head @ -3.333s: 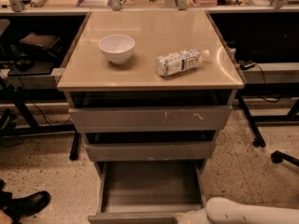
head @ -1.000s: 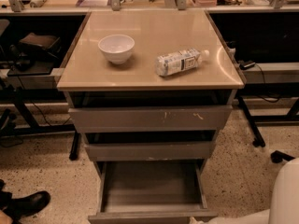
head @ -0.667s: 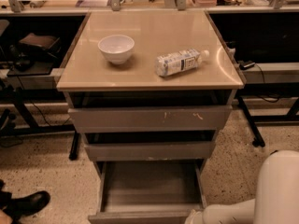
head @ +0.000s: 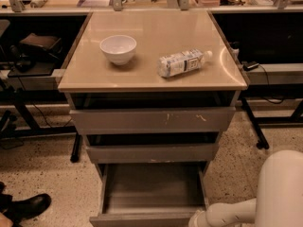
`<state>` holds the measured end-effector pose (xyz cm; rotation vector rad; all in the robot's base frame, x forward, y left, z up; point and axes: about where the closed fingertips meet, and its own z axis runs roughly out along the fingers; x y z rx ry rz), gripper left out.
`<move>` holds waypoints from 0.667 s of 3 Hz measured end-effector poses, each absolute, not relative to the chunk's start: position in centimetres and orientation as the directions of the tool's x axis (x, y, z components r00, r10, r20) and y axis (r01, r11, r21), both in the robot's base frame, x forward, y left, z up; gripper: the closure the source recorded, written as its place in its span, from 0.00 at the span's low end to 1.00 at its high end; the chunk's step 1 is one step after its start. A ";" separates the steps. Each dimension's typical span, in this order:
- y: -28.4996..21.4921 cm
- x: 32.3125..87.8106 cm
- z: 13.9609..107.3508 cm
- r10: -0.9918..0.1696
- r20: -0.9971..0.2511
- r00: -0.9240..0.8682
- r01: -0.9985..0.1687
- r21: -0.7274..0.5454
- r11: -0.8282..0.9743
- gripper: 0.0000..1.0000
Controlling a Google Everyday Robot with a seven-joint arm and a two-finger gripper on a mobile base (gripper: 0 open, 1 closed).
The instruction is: Close bottom drawer
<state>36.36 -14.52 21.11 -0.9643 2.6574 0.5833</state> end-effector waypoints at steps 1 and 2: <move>-14.5 36.4 21.1 -0.554 -0.365 -0.748 -0.656 0.282 0.700 0.00; -16.0 34.0 23.1 -0.531 -0.379 -0.758 -0.640 0.269 0.720 0.00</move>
Offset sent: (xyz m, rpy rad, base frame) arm -0.0693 -0.0472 0.0613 -0.0053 -0.0565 -0.0931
